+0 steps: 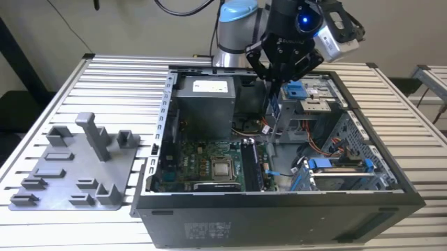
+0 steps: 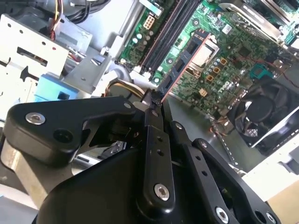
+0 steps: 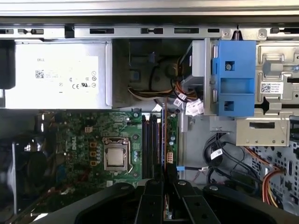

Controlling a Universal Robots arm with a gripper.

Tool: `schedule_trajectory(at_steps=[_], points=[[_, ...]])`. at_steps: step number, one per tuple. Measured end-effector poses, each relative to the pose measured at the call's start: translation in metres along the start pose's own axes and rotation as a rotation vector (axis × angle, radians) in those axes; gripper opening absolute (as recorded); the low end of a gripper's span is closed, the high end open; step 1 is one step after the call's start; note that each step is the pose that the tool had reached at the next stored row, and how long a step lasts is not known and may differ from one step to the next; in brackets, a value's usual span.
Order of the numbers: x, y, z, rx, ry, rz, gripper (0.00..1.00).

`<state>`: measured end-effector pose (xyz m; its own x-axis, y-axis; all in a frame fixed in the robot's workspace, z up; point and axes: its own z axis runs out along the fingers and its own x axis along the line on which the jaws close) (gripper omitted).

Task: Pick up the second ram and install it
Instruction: 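Insert the second ram into the second slot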

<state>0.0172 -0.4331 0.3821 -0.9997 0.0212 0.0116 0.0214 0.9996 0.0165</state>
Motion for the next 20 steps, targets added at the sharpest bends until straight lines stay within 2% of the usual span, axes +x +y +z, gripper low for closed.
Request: schedule_trajectory(at_steps=[1,15,20], points=[[0.0000,-0.0002,0.0016,0.0002,0.0000,0.000,0.14],[-0.0001,-0.0002,0.0035,0.0005,-0.0001,0.000,0.14],[-0.0001,-0.0003,0.0085,0.0006,-0.0002,0.000,0.14]])
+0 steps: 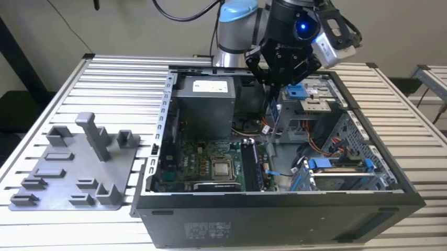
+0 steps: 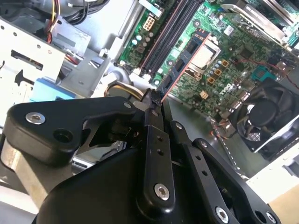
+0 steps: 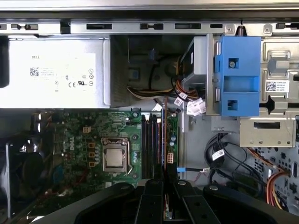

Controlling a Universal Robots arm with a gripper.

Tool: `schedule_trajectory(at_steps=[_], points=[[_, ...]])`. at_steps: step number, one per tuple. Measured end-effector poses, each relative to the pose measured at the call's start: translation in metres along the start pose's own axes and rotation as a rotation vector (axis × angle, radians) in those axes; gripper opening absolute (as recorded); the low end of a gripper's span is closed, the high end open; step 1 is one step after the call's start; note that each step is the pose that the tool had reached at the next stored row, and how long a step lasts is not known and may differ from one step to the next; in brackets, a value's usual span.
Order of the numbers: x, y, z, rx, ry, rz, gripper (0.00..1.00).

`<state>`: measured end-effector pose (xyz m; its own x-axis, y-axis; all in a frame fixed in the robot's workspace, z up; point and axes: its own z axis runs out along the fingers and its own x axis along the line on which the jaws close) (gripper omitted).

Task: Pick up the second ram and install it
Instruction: 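Insert the second ram into the second slot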

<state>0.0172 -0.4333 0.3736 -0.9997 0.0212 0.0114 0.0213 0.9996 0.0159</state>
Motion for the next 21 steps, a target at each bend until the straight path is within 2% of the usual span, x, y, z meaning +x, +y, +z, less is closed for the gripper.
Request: schedule_trajectory(at_steps=[5,8,21], points=[[0.0000,-0.0001,0.0074,0.0005,-0.0007,0.000,0.14],[-0.0001,-0.0001,0.0094,0.0005,-0.0016,0.000,0.14],[-0.0001,-0.0005,0.0111,0.0010,-0.0018,0.000,0.14]])
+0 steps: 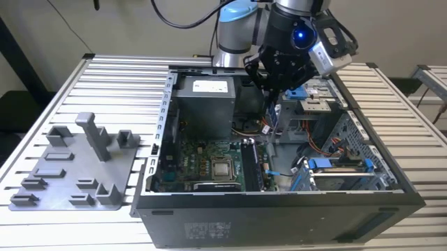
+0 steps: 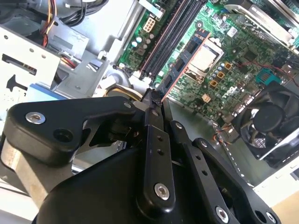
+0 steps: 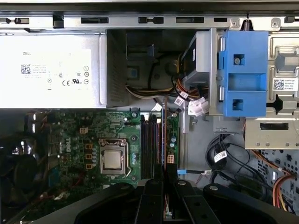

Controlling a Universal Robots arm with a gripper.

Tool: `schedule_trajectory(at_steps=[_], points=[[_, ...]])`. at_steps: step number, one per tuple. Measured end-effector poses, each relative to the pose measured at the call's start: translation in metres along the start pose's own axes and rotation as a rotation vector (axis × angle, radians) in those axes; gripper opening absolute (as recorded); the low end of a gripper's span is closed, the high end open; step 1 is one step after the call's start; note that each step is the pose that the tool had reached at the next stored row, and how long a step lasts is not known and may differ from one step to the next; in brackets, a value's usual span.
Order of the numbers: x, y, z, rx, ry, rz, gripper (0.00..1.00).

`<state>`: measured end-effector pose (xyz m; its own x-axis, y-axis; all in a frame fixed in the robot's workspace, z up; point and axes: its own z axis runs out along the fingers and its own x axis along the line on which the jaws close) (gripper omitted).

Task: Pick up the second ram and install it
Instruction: 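Insert the second ram into the second slot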

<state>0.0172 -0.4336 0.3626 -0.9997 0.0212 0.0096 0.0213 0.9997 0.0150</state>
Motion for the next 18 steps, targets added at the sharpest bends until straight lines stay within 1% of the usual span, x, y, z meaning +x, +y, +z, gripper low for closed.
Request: schedule_trajectory(at_steps=[4,6,7,9,11,13,18], points=[[0.0000,-0.0028,0.0016,0.0001,0.0000,0.000,0.14],[0.0000,-0.0054,0.0044,-0.0003,0.0000,-0.001,0.14],[0.0000,-0.0081,0.0058,0.0001,0.0001,-0.001,0.14],[-0.0002,-0.0145,0.0066,0.0002,0.0014,-0.002,0.14],[-0.0003,-0.0179,0.0076,0.0002,0.0021,-0.003,0.14],[-0.0003,-0.0202,0.0092,0.0003,0.0026,-0.003,0.14],[0.0006,-0.0224,0.0153,0.0006,0.0027,-0.004,0.14]])
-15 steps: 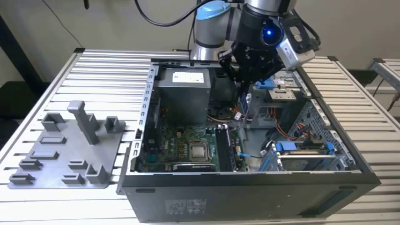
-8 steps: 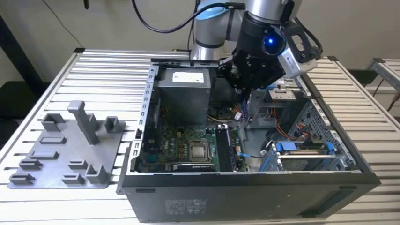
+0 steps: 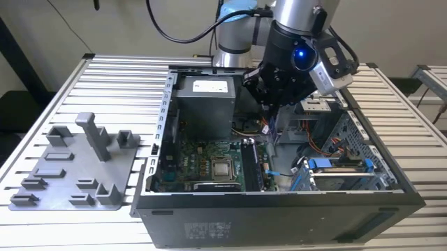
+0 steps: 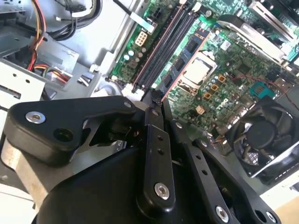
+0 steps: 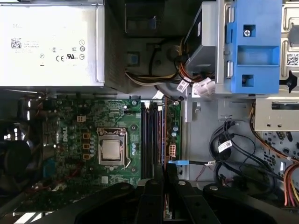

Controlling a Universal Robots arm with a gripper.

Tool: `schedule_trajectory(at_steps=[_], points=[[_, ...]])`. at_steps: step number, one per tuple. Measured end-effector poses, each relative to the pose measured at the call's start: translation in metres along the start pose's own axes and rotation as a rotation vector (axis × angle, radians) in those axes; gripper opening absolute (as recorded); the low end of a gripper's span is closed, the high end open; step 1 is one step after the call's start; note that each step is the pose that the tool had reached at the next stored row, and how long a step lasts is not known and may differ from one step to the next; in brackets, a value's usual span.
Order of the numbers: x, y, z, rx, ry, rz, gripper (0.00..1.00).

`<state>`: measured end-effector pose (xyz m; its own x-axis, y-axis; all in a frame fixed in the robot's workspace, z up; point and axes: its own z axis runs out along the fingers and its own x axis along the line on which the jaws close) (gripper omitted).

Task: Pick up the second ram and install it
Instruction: 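Insert the second ram into the second slot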

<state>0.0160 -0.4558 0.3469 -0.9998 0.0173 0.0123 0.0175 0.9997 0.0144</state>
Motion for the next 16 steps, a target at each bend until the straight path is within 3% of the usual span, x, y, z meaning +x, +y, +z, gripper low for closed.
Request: schedule_trajectory(at_steps=[6,13,16], points=[[0.0024,-0.0012,0.0097,-0.0001,0.0000,0.000,0.14],[0.0025,-0.0013,0.0103,0.0001,0.0000,0.000,0.14],[0.0039,-0.0013,0.0137,-0.0001,0.0005,0.000,0.14]])
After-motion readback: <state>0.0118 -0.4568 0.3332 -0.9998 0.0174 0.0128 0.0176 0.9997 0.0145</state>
